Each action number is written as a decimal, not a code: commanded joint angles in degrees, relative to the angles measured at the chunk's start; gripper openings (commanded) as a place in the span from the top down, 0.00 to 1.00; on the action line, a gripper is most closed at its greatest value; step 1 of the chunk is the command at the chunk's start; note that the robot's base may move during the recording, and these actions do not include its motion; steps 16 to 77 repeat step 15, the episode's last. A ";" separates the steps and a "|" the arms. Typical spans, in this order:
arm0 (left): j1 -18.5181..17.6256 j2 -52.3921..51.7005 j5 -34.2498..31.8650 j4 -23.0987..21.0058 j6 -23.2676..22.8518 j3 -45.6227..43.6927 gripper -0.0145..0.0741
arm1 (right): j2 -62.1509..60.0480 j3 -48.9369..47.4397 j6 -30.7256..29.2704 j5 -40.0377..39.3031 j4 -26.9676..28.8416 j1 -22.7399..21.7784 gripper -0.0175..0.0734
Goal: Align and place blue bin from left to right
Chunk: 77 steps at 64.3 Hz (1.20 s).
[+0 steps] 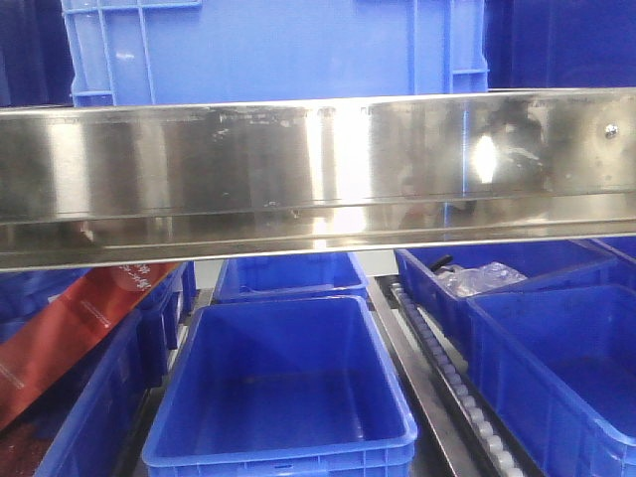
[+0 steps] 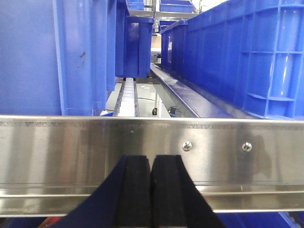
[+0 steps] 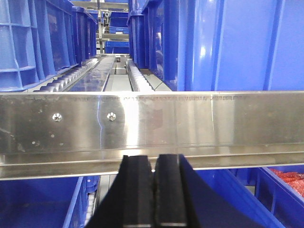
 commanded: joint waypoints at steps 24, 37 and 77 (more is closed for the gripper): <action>0.28 -0.31 -0.79 -0.19 0.07 -0.06 0.96 | -0.22 0.00 -0.36 -0.64 0.19 -0.31 0.88; 0.28 -0.31 -0.79 -0.19 0.07 -0.06 0.96 | -0.22 0.00 -0.36 -0.64 0.19 -0.31 0.88; 0.28 -0.31 -0.79 -0.19 0.07 -0.06 0.96 | -0.22 0.00 -0.36 -0.64 0.19 -0.31 0.88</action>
